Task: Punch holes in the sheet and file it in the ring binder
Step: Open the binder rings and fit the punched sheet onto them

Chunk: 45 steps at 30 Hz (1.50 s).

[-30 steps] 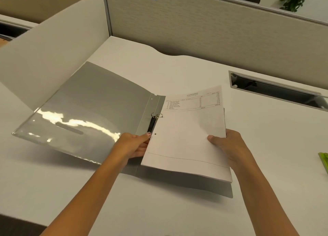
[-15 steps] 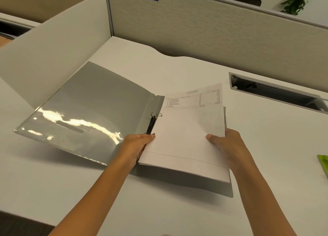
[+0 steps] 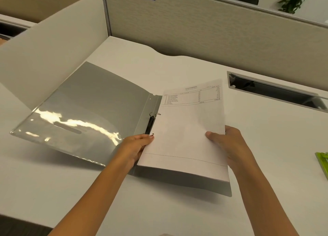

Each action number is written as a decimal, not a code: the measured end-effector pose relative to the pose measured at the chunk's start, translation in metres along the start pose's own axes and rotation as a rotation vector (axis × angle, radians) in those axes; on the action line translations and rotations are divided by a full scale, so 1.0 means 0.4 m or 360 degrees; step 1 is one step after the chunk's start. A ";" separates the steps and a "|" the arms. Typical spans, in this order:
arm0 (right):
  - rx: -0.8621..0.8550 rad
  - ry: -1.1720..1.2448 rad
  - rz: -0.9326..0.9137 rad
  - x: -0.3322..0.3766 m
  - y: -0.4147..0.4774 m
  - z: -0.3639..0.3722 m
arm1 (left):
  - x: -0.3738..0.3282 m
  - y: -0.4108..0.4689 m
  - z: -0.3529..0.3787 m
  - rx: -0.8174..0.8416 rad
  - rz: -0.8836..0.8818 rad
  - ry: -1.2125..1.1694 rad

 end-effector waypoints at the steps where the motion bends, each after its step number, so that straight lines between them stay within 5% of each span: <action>1: 0.0003 0.0004 -0.0002 0.001 -0.002 0.001 | 0.001 0.001 -0.002 0.0000 0.0005 0.0005; 34: 0.0023 0.0059 -0.0119 0.040 -0.033 0.010 | 0.021 0.001 0.001 0.0001 -0.0192 -0.0021; 45: -0.0012 -0.0064 -0.0133 0.019 -0.015 -0.003 | -0.028 -0.011 -0.016 -0.0201 0.0188 0.0441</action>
Point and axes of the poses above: each hand's wrist, its own y-axis towards the middle knuckle, its own z-axis out of the palm, x = y × z, the point moved 10 cm from there along y, towards the middle knuckle, and after that the axes turned 4 degrees about y, right-handed, at the moved point
